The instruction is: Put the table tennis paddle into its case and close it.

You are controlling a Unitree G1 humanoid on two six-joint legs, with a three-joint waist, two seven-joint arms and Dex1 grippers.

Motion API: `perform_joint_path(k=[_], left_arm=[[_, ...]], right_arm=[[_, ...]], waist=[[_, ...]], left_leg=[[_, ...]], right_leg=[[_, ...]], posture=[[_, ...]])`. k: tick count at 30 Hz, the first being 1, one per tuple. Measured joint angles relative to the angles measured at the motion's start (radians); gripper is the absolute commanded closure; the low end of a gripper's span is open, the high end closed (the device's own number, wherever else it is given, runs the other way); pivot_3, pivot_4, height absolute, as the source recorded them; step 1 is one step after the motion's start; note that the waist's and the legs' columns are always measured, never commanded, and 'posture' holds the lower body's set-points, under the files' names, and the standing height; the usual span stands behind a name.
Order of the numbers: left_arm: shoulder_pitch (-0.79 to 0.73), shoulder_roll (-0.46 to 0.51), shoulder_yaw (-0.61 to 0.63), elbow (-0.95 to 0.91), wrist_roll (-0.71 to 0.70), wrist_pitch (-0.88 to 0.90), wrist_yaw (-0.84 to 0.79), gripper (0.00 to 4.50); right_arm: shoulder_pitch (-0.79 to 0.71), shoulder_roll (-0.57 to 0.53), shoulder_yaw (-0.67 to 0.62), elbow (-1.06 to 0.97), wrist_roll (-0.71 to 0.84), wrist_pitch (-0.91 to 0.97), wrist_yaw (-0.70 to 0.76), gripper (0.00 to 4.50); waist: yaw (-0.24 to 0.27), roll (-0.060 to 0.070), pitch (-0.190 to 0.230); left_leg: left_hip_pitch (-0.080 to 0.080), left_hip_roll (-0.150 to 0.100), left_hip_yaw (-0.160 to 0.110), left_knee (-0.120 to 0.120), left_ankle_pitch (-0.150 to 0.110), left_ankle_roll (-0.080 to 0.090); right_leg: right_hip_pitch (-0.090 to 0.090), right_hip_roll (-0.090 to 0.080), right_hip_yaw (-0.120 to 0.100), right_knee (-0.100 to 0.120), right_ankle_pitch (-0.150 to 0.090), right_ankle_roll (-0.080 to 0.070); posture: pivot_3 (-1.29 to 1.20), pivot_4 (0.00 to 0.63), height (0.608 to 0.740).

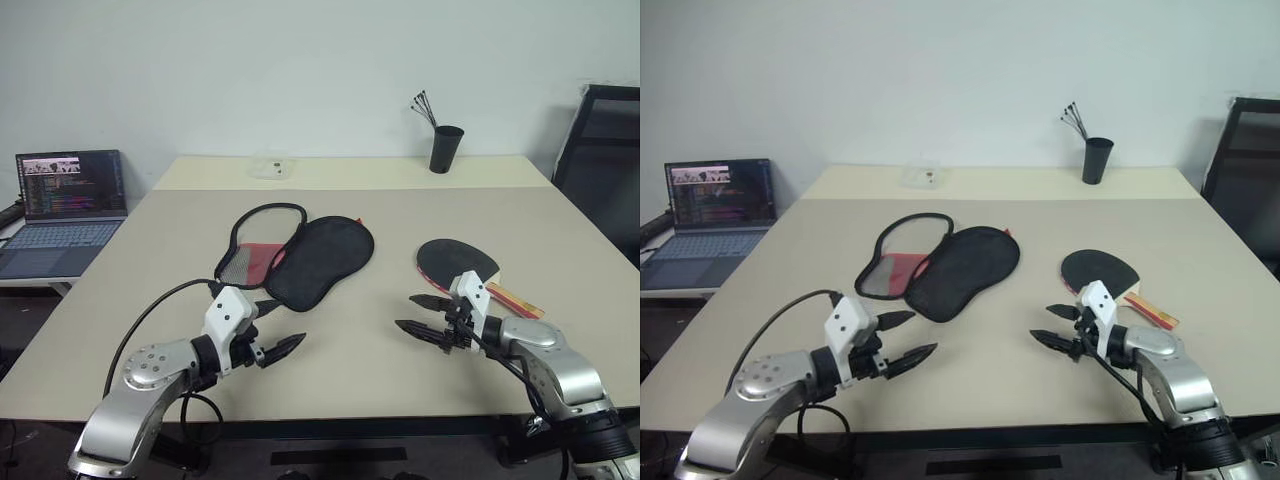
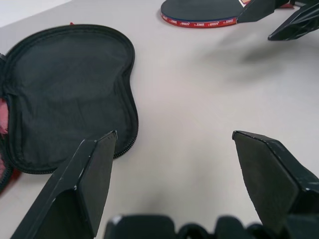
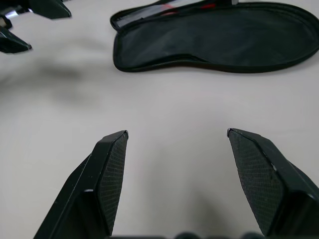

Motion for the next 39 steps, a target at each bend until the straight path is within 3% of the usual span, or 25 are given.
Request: perform_joint_path(k=[8, 16, 26, 39], left_arm=[[-0.011, -0.088, -0.037, 0.066, 0.034, -0.043, 0.042, 0.43], [-0.103, -0.099, -0.044, 0.156, -0.009, -0.066, -0.036, 0.43], [-0.249, 0.097, 0.064, 0.322, -0.082, -0.050, -0.193, 0.43], [-0.314, 0.212, 0.100, 0.502, -0.064, -0.086, -0.254, 0.43]], right_arm=[[-0.014, -0.012, -0.001, -0.026, 0.001, 0.055, -0.024, 1.02], [-0.062, 0.014, -0.029, -0.135, 0.077, 0.179, -0.109, 1.02], [-0.174, 0.182, 0.023, -0.077, 0.075, 0.364, -0.306, 1.02], [-0.336, 0.439, 0.072, 0.235, 0.015, 0.454, -0.489, 1.02]], waist=[[0.001, 0.000, 0.000], [0.002, -0.001, 0.000], [-0.006, -0.001, 0.000], [-0.010, -0.001, 0.000]], left_leg=[[0.001, 0.000, 0.000, 0.000, 0.000, 0.000], [0.001, -0.001, 0.001, 0.000, 0.000, 0.000], [0.001, 0.000, 0.001, 0.000, 0.000, 0.000], [-0.001, 0.001, 0.002, 0.000, 0.000, 0.000]], right_leg=[[0.000, 0.000, 0.001, 0.000, 0.000, 0.000], [0.000, 0.000, 0.001, 0.000, 0.000, 0.000], [-0.001, 0.002, 0.000, 0.001, 0.001, -0.001], [-0.004, 0.002, 0.003, 0.002, 0.001, -0.001]], posture=[[0.00, 0.150, 0.740], [0.00, 0.150, 0.740], [0.00, 0.150, 0.740], [0.00, 0.150, 0.740]])
